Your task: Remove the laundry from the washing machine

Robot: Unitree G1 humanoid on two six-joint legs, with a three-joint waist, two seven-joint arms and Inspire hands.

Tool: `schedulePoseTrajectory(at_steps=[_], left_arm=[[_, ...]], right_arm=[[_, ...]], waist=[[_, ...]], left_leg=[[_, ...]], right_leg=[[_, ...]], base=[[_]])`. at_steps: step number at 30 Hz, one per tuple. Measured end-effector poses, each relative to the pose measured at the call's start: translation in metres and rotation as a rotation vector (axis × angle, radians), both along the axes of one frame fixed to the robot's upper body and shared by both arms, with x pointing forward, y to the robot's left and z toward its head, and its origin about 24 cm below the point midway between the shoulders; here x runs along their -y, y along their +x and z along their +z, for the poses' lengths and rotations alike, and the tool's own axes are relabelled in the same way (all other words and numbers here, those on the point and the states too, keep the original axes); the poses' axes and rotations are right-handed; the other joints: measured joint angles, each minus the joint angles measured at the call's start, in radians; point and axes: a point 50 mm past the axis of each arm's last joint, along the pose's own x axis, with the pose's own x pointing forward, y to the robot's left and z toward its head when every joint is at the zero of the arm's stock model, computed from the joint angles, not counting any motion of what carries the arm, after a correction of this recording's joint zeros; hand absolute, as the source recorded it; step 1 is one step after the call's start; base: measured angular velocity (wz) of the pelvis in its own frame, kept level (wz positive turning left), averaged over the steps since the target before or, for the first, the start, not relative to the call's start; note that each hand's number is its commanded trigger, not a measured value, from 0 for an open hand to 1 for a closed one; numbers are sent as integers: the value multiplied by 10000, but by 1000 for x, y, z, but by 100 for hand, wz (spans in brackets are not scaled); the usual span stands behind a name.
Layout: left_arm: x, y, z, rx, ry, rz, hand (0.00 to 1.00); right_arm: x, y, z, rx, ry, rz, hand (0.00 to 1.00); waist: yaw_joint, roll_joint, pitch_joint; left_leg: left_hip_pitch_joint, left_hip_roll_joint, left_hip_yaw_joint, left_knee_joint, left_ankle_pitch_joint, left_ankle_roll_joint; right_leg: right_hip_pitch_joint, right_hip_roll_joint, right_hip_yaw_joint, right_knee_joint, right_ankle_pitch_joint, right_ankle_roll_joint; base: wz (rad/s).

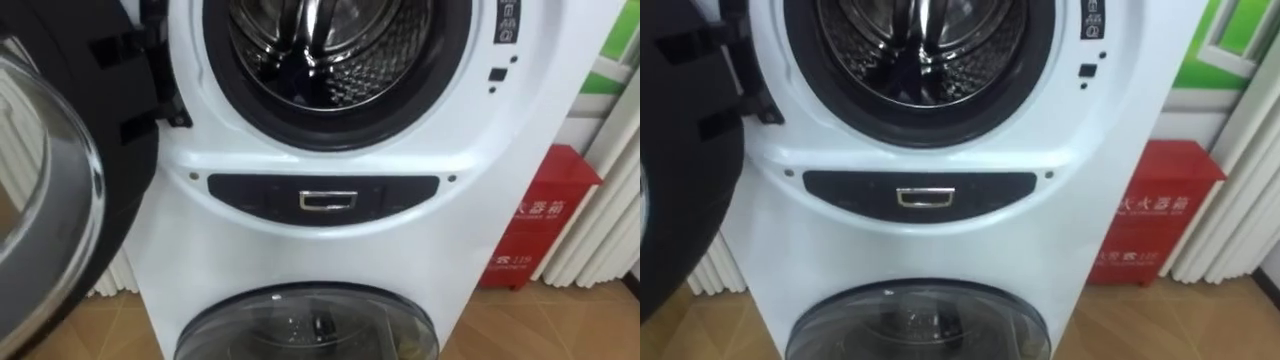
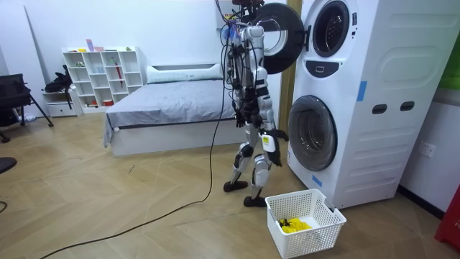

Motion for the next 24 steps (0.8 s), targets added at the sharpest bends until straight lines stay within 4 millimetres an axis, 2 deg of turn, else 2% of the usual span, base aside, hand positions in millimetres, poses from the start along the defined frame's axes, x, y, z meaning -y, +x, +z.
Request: schedulePoseTrajectory(at_steps=[1, 2, 4, 5, 6, 7, 8, 9, 10, 11, 12, 13, 14, 15, 16, 17, 18, 19, 20, 21, 22, 23, 24], left_arm=[[-1, 5, 1, 154, 91, -68, 0], [-1, 11, 2, 329, 137, -210, 0], [1, 20, 1, 528, 92, -416, 0], [2, 26, 1, 657, 56, -537, 0], [5, 37, 1, 918, -67, -752, 0], [8, 52, 2, 1312, -181, -952, 0], [11, 59, 2, 1515, -225, -1059, 0], [14, 73, 4, 1949, -274, -1308, 0], [15, 86, 7, 2311, -257, -1672, 0], [17, 95, 8, 2567, -212, -1981, 0], [18, 97, 9, 2647, -201, -2131, 0], [21, 102, 9, 2714, -228, -2358, 0], [22, 103, 9, 2727, -259, -2440, 0], [25, 102, 8, 2622, -335, -2603, 0], [25, 96, 6, 2428, -395, -2606, 0], [25, 93, 5, 2345, -396, -2601, 0], [24, 82, 3, 2007, -439, -2531, 0], [22, 70, 0, 1669, -467, -2395, 0], [21, 59, -1, 1366, -494, -2268, 0], [21, 53, -2, 1212, -491, -2218, 0], [21, 45, -3, 985, -468, -2171, 0], [21, 44, -3, 936, -431, -2140, 0], [20, 42, -4, 855, -358, -2060, 0]], right_arm=[[5, 1, 1, -60, -281, 371, 0], [10, -3, 2, -267, -565, 759, 0], [18, -10, 4, -583, -970, 1274, 0], [19, -9, 5, -574, -1080, 1364, 0], [21, -13, 5, -726, -1205, 1539, 0], [21, -18, 5, -893, -1221, 1598, 0], [21, -20, 5, -932, -1222, 1597, 0], [19, -20, 5, -907, -1193, 1562, 0], [18, -20, 4, -829, -1129, 1480, 0], [18, -19, 4, -790, -1128, 1486, 0], [18, -17, 4, -757, -1149, 1563, 0], [18, -10, 5, -614, -1209, 1795, 0], [18, -10, 5, -619, -1225, 1824, 0], [19, -11, 5, -662, -1258, 1779, 0], [20, -9, 5, -641, -1332, 1745, 0], [20, -9, 5, -650, -1364, 1702, 0], [22, -7, 6, -601, -1439, 1585, 0], [22, -10, 6, -650, -1480, 1465, 0], [23, -13, 6, -722, -1503, 1282, 0], [23, -16, 6, -801, -1512, 1175, 0], [23, -22, 6, -1041, -1557, 1082, 0], [23, -25, 6, -1155, -1578, 1032, 0], [24, -29, 6, -1313, -1613, 963, 0]], waist=[[-6, -69, 45], [-38, -44, 65], [-105, 141, 43], [-161, 165, 30], [-286, 291, 74], [-320, 396, 112], [-349, 472, 107], [-489, 576, 106], [-610, 706, 63], [-587, 716, 56], [-600, 730, 46], [-628, 703, 36], [-628, 642, 26], [-625, 578, 43], [-588, 464, -30], [-598, 438, -39], [-600, 376, -45], [-596, 336, -74], [-589, 337, -68], [-599, 389, -63], [-611, 461, -59], [-620, 507, -47], [-661, 524, -39]], left_leg=[[-273, 51, -126, 510, 231, -9], [-358, 94, -310, 782, 301, -8], [12, 171, -452, 1120, 259, -80], [234, 170, -565, 1065, 214, -141], [736, 159, -820, 675, 73, -376], [1374, 162, -908, -233, -199, -551], [1690, 197, -922, -750, -337, -594], [2146, 211, -1001, -1897, -587, -610], [2568, 174, -1105, -3090, -819, -607], [2849, 115, -1106, -4042, -943, -524], [2921, 47, -1125, -4451, -972, -474], [2960, -173, -1137, -4997, -992, -352], [2914, -308, -1129, -5131, -957, -105], [2779, -566, -1091, -5167, -836, 258], [2593, -835, -1027, -5126, -712, 466], [2513, -946, -1015, -5054, -666, 551], [2445, -1136, -941, -4941, -569, 721], [2341, -1343, -827, -4844, -487, 884], [2252, -1445, -768, -4799, -430, 1050], [2211, -1438, -747, -4745, -413, 1100], [2162, -1338, -604, -4727, -375, 1139], [2152, -1312, -539, -4737, -328, 1115], [2148, -1286, -344, -4773, -228, 1053]], right_leg=[[-33, 16, -18, 63, -35, -75], [-84, 31, -41, 169, -82, -158], [-193, 148, -52, 382, -117, -279], [-257, 177, -110, 442, -123, -290], [-438, 205, -258, 549, -128, -302], [-690, 212, -335, 654, -93, -292], [-806, 224, -390, 653, -32, -285], [-1067, 207, -524, 687, 93, -254], [-1329, 175, -607, 697, 249, -199], [-1598, 147, -586, 700, 450, -161], [-1695, 121, -577, 693, 569, -130], [-1878, 6, -575, 632, 833, -18], [-1970, -90, -547, 596, 974, 44], [-1958, -267, -434, 338, 1377, 171], [-1895, -404, -295, -93, 1839, 299], [-1826, -485, -254, -337, 2085, 351], [-1615, -570, -145, -858, 2524, 488], [-1443, -713, -3, -1340, 2854, 789], [-1375, -883, 21, -1303, 2927, 1024], [-1368, -986, 10, -836, 2713, 1026], [-1250, -1098, -31, 197, 1874, 1013], [-1109, -1199, -5, 631, 1462, 1061], [-768, -1453, 11, 1260, 752, 1214]], base=[[0], [-5], [-3], [15], [25], [23], [24], [26], [16], [0], [-9], [0], [0], [-6], [-9], [-14], [-12], [-8], [0], [17], [26], [46], [51]])
